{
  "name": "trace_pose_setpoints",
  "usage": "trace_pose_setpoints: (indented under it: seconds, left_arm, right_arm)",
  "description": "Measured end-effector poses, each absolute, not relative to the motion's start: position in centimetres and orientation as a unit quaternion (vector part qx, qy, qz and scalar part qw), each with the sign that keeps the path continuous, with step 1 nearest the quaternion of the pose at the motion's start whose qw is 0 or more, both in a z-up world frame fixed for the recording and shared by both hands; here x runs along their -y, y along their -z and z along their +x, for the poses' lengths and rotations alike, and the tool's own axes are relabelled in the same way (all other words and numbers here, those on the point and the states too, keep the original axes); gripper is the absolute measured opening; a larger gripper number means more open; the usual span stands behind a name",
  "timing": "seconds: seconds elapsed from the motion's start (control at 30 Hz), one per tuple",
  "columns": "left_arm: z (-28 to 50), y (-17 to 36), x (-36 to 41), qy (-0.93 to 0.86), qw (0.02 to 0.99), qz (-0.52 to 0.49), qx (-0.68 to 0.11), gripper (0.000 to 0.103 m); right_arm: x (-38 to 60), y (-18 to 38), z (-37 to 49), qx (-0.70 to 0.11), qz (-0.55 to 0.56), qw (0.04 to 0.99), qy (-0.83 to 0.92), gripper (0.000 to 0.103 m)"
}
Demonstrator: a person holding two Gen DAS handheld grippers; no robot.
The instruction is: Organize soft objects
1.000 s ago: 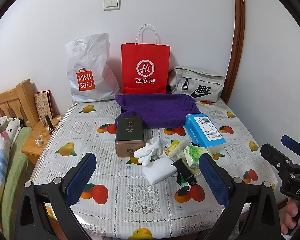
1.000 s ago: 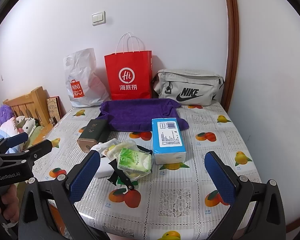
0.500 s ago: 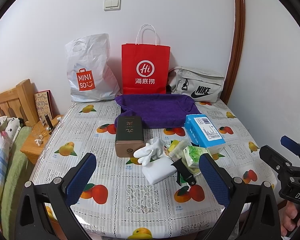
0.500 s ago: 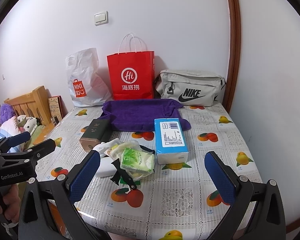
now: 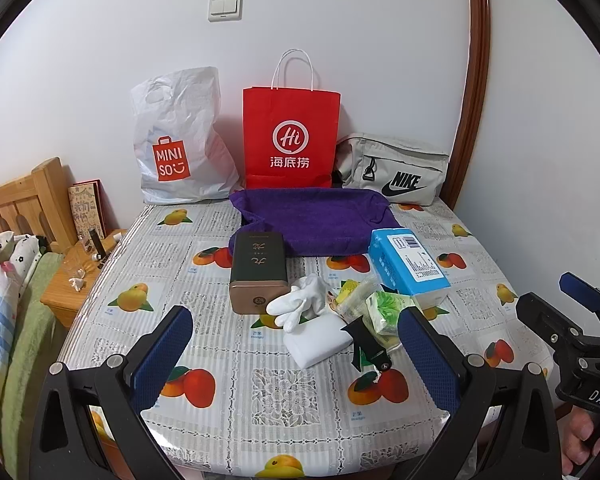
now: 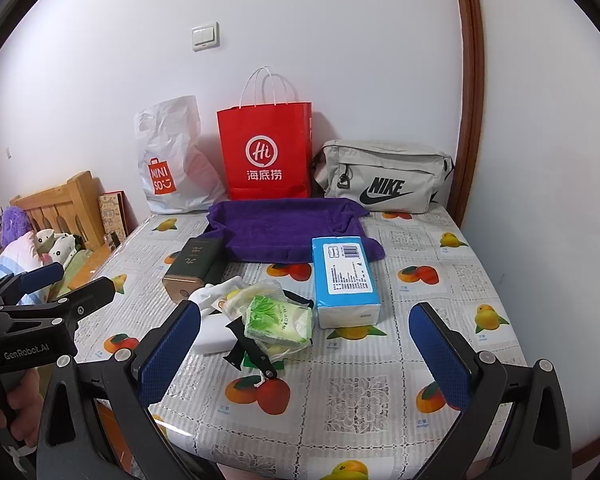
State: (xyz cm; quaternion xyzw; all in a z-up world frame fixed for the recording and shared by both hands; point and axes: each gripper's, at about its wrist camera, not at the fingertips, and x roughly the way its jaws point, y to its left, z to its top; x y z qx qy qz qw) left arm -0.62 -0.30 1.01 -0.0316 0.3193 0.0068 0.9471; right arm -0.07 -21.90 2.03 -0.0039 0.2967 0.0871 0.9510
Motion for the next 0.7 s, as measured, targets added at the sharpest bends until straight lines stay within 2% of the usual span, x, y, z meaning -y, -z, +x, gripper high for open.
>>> trace_pose_setpoints:
  seconds: [0.43, 0.7]
  left_arm:
    - [1.0, 0.7, -0.1, -0.020, 0.941, -0.036, -0.337, 0.103]
    - [3.7, 4.4, -1.1, -0.023, 0.927, -0.039, -0.373, 0.103]
  right_arm:
    - [22.2, -0.9, 1.2, -0.307, -0.002, 0.946, -0.100, 0.103]
    - [22.4, 3.6, 4.8, -0.364, 0.015, 0.923, -0.120, 0.103]
